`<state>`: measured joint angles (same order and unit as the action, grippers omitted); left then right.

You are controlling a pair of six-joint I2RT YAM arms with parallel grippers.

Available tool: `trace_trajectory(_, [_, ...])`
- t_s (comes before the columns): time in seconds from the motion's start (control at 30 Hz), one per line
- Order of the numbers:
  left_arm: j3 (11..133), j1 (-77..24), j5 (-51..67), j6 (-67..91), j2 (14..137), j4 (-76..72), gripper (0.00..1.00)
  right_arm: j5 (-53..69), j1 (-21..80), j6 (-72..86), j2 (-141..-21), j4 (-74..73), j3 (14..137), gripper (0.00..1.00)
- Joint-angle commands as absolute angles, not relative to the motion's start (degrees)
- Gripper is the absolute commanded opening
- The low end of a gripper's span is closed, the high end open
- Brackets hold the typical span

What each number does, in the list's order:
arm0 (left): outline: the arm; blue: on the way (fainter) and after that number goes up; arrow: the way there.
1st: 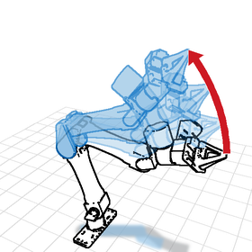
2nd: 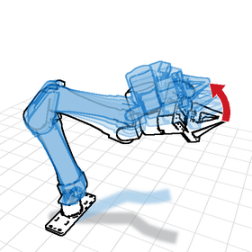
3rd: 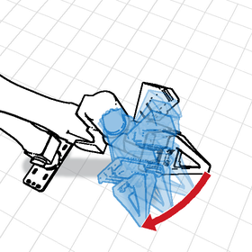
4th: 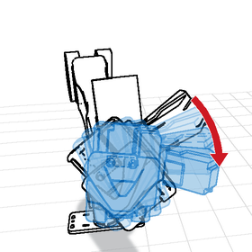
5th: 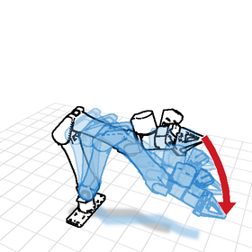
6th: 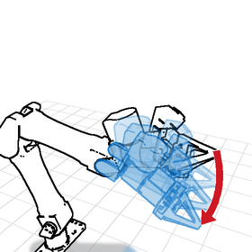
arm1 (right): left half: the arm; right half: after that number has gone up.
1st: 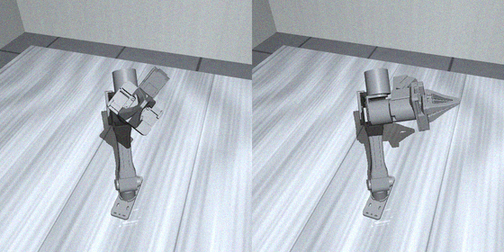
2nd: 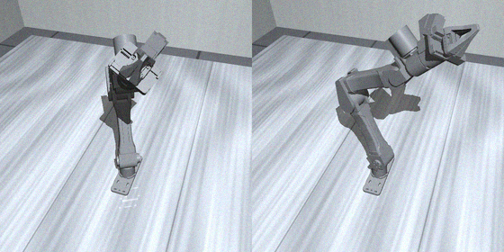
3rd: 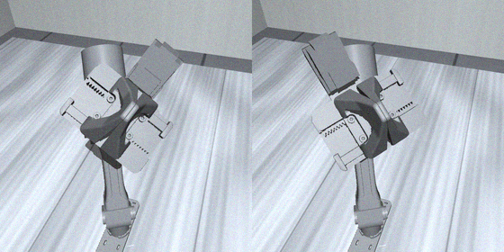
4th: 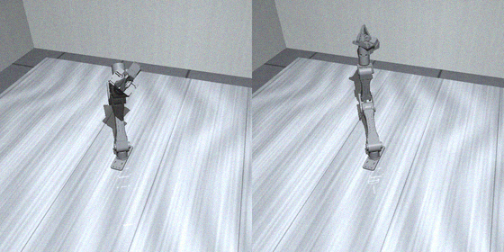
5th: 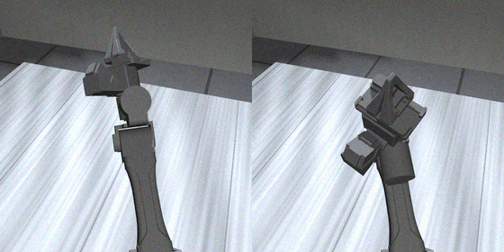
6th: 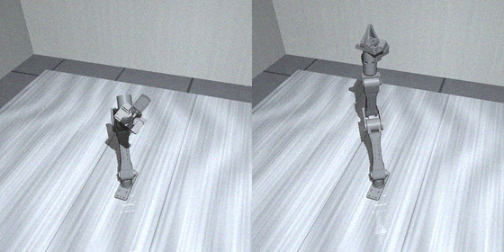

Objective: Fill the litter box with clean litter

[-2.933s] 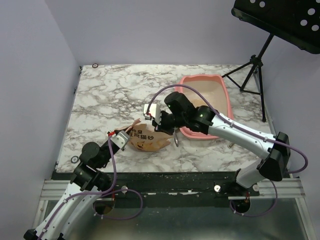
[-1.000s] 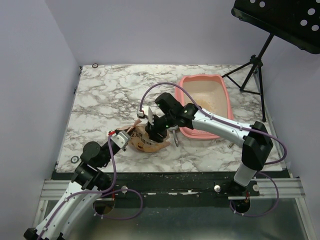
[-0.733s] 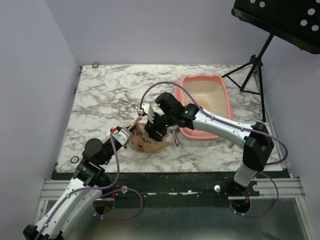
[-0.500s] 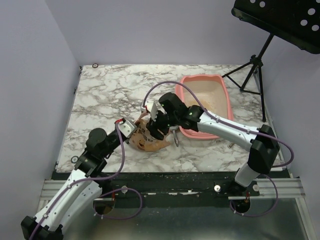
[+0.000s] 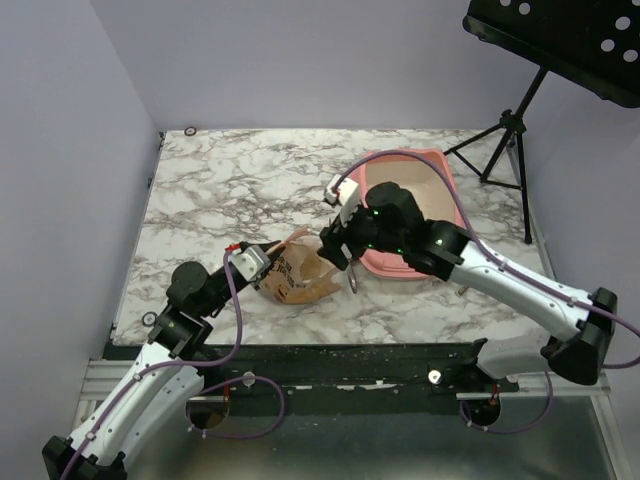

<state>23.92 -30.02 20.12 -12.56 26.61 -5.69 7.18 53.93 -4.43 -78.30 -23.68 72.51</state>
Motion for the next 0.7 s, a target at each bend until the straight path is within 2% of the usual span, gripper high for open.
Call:
trace_trajectory(0.0, [24.08,-30.41,23.99,-11.16,26.54,-10.90,0.25,-4.64,54.23,1.91,-72.61,-23.90,69.35,0.81])
trace_trajectory(0.17, [23.91,-30.32,23.38,-11.34,26.02,-10.90,0.25,-6.15,54.23,10.79,-70.41,-29.00,65.05,0.80])
trace_trajectory(0.37, [23.64,-30.32,21.80,-11.08,25.31,-11.51,0.27,-3.95,54.14,21.87,-67.24,-25.06,53.37,0.78])
trace_trajectory(0.67, [23.03,-30.32,19.42,-11.16,23.12,-12.13,0.31,-6.85,54.23,32.07,-73.47,-20.40,47.72,0.77])
